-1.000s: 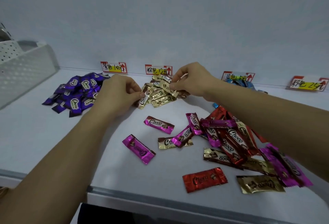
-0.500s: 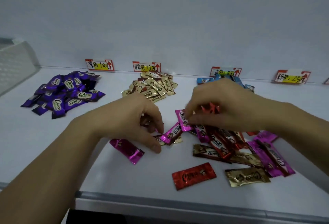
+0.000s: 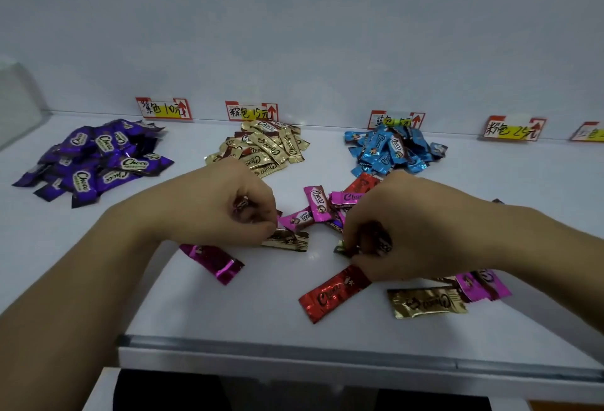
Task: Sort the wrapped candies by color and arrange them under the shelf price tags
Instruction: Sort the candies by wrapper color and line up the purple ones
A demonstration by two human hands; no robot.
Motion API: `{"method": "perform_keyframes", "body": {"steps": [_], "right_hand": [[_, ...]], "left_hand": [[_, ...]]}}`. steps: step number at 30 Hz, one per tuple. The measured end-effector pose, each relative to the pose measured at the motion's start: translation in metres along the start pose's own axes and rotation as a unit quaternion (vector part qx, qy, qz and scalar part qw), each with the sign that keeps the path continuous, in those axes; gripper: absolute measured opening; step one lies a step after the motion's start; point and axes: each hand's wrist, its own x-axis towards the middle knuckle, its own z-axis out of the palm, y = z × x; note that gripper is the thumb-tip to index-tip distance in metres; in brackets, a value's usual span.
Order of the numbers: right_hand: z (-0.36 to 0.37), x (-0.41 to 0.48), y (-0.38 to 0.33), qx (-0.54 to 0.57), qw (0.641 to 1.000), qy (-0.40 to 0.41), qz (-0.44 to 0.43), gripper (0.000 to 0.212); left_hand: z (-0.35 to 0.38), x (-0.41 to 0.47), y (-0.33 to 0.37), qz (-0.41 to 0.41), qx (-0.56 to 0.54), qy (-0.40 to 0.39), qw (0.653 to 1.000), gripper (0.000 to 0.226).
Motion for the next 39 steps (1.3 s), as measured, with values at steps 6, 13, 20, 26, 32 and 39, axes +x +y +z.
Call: {"method": "perform_keyframes", "body": {"steps": [6,13,20,26,32,39], "right_hand": [[-0.005,0.005,0.007,0.146,0.987,0.046,0.047,0.011],[-0.022,0.045,0.023,0.38,0.911,0.08,0.138,0.01],[-0.021,0.14,0.039,0.355,0.896,0.148,0.22,0.01],[-0.01,0.187,0.032,0.338,0.893,0.18,0.236,0.013],[-0.004,0.189,0.033,0.293,0.895,0.239,0.237,0.013],[-0.021,0.106,0.034,0.21,0.944,0.213,0.142,0.008]], "left_hand": [[-0.007,-0.005,-0.005,0.0,-0.093,-0.027,0.995,0.023],[-0.017,-0.004,-0.018,-0.075,-0.104,0.117,0.985,0.023],[-0.015,0.004,-0.053,-0.291,0.007,0.384,0.876,0.02],[-0.011,0.007,-0.061,-0.348,0.037,0.393,0.85,0.022],[-0.008,0.009,-0.054,-0.34,0.098,0.378,0.855,0.027],[0.001,0.011,-0.022,-0.15,0.067,0.31,0.936,0.007]]}}
